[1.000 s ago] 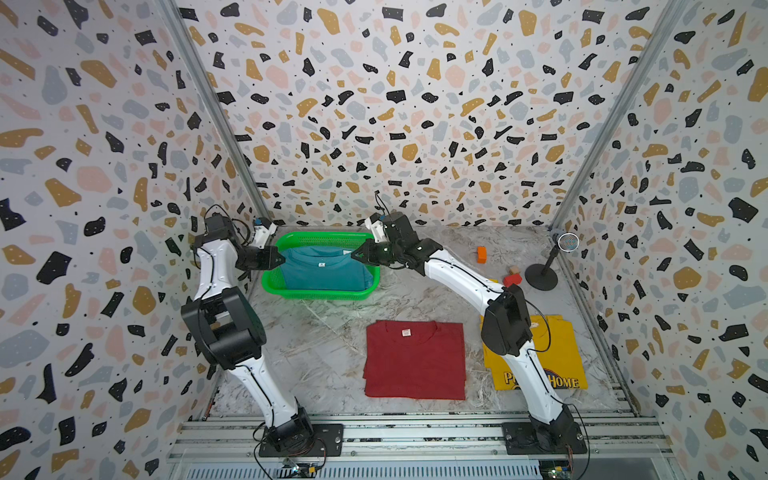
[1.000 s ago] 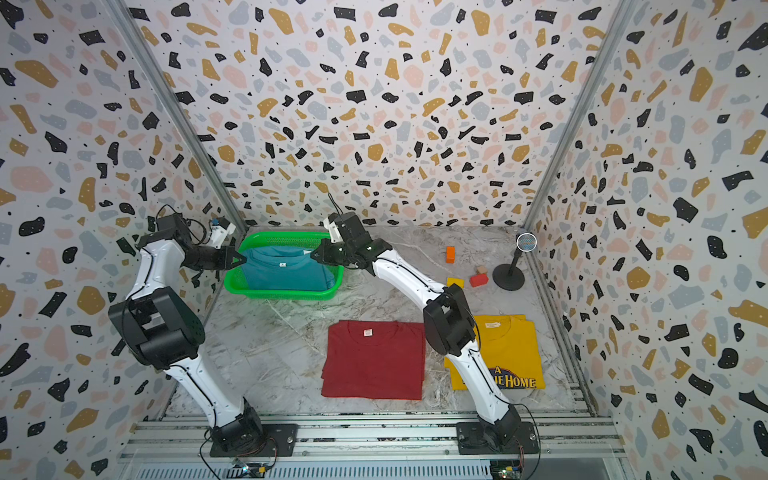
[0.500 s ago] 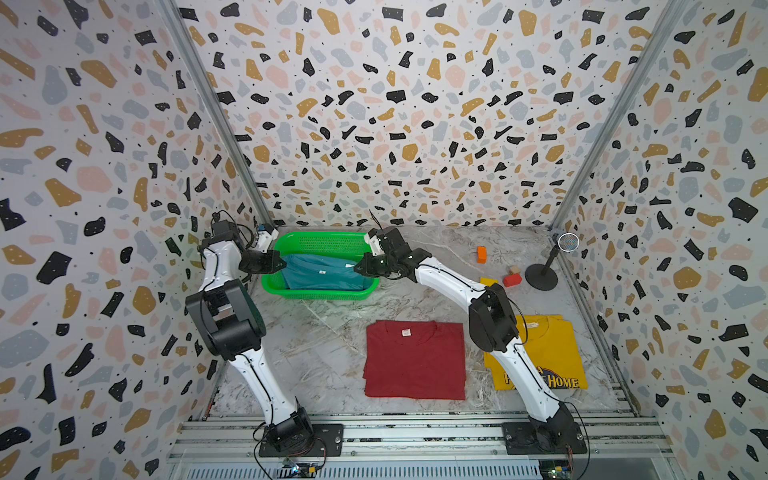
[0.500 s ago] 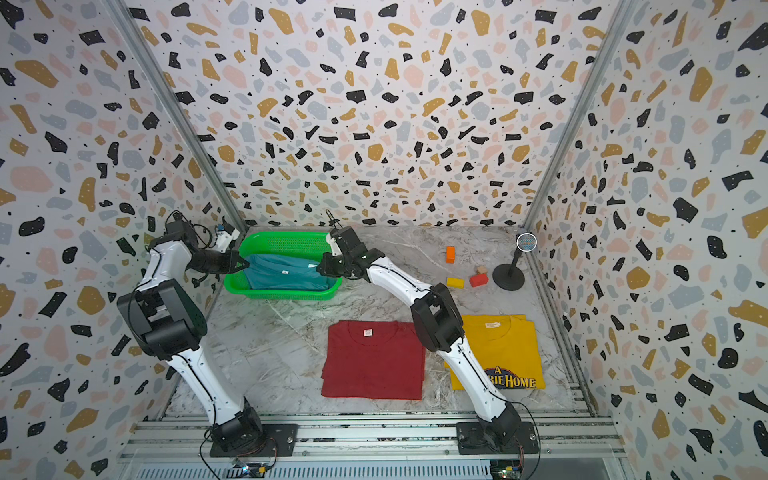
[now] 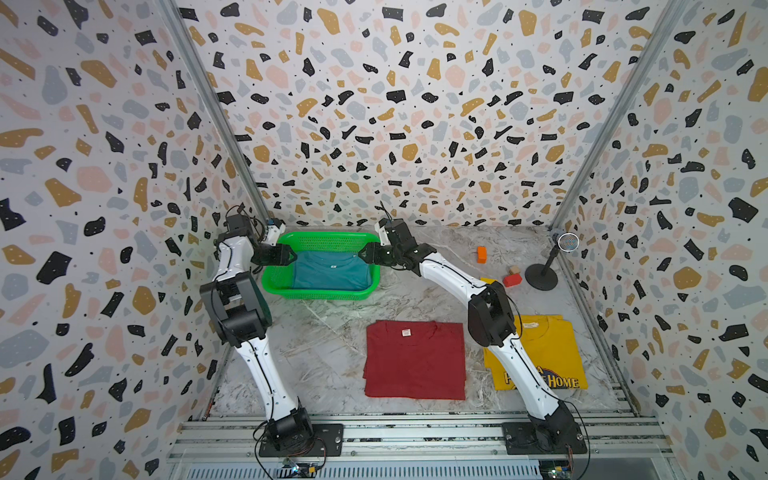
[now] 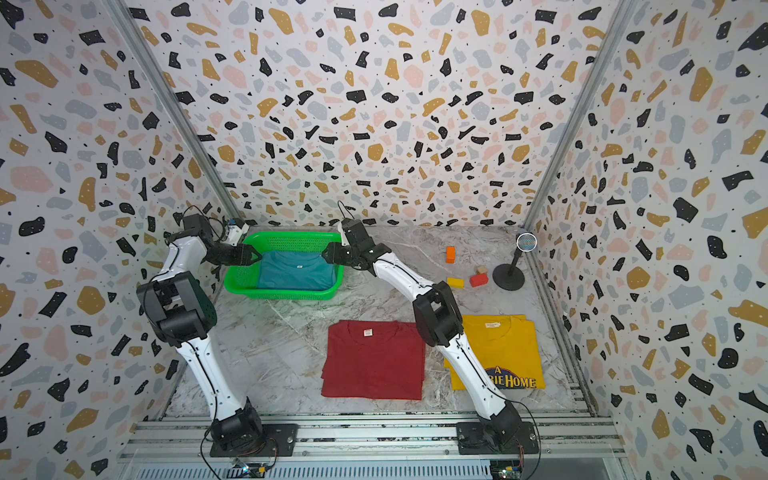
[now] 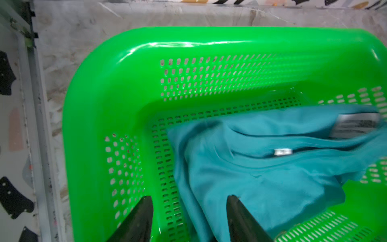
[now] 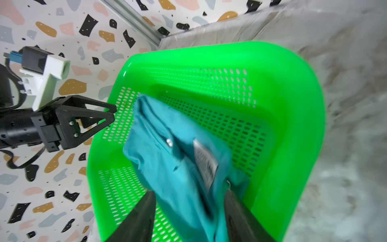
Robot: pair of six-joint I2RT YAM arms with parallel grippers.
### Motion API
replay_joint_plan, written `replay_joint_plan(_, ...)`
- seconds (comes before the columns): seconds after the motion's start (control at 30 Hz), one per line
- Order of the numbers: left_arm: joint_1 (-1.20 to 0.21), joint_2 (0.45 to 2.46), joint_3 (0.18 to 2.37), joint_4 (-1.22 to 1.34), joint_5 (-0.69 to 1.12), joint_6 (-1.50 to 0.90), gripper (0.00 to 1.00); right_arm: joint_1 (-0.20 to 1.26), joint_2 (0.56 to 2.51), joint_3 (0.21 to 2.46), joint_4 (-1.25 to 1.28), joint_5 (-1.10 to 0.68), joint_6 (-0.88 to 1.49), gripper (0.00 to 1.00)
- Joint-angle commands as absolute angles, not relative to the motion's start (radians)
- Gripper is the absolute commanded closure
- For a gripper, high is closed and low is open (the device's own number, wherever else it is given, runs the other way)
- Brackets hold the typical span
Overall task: Put the folded t-shirts into the basket
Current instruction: Place the T-shirt in the bin, then move the bin to the center of the board.
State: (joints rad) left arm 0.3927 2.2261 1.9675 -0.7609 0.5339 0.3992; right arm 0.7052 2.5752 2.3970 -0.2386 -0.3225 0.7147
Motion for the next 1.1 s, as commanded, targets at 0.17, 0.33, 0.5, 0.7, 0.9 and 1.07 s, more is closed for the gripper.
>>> replay_joint_plan(0.17, 0.383, 2.07, 1.871, -0.519, 0.432, 0.29, 0.33, 0.698, 2.483, 2.459, -0.331, -0.131, 0.544, 0.0)
replay_joint_plan(0.33, 0.383, 1.979, 1.801, -0.517, 0.263, 0.345, 0.21, 0.697, 2.427, 2.459, -0.504, -0.059, 0.46, 0.0)
replay_joint_plan(0.5, 0.389, 1.939, 1.728, -0.541, 0.142, 0.385, 0.02, 0.715, 2.435, 2.459, -0.653, -0.005, 0.515, 0.0)
replay_joint_plan(0.7, 0.42, 1.916, 1.669, -0.546, 0.128, 0.375, 0.0, 0.759, 2.481, 2.459, -0.7, 0.048, 0.497, 0.01)
replay_joint_plan(0.9, 0.423, 1.897, 1.635, -0.548, 0.138, 0.407, 0.0, 0.767, 2.522, 2.461, -0.707, 0.098, 0.51, 0.08)
replay_joint_plan(1.07, 0.423, 1.882, 1.6, -0.534, 0.153, 0.421, 0.0, 0.768, 2.531, 2.461, -0.756, 0.184, 0.491, 0.08)
